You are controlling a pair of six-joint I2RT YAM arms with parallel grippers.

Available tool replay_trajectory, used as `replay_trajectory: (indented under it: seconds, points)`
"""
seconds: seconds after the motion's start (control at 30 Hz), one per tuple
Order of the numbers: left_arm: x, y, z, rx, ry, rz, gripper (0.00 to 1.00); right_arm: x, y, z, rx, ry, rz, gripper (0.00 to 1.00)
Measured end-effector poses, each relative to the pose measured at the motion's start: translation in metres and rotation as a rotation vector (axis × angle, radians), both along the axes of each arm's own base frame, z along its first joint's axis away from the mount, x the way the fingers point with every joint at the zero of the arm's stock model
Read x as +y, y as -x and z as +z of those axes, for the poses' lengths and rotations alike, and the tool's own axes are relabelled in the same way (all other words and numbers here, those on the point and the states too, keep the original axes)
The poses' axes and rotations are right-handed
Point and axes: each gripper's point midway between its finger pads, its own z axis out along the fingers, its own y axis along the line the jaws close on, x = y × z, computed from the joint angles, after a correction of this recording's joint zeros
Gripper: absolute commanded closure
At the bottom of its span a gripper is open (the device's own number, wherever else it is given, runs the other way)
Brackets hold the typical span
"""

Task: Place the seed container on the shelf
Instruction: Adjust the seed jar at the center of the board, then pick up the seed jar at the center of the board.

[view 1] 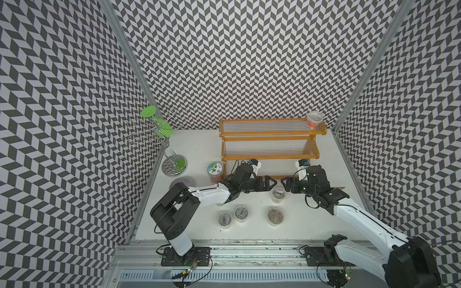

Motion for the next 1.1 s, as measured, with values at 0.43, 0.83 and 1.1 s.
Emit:
replay_trajectory:
  seconds: [0.43,0.83,1.1]
  points:
    - [0.060,0.024,0.042,-0.326,-0.056,0.116,0.00,0.027,0.033,-0.037,-0.050,0.116,0.095,0.03]
    - [0.078,0.034,0.049,-0.496,-0.072,0.099,0.00,0.028,0.036,-0.067,0.029,0.199,0.060,0.10]
    - [0.073,0.034,0.044,-0.495,-0.071,0.083,0.01,0.032,0.031,-0.076,0.055,0.237,0.061,0.15]
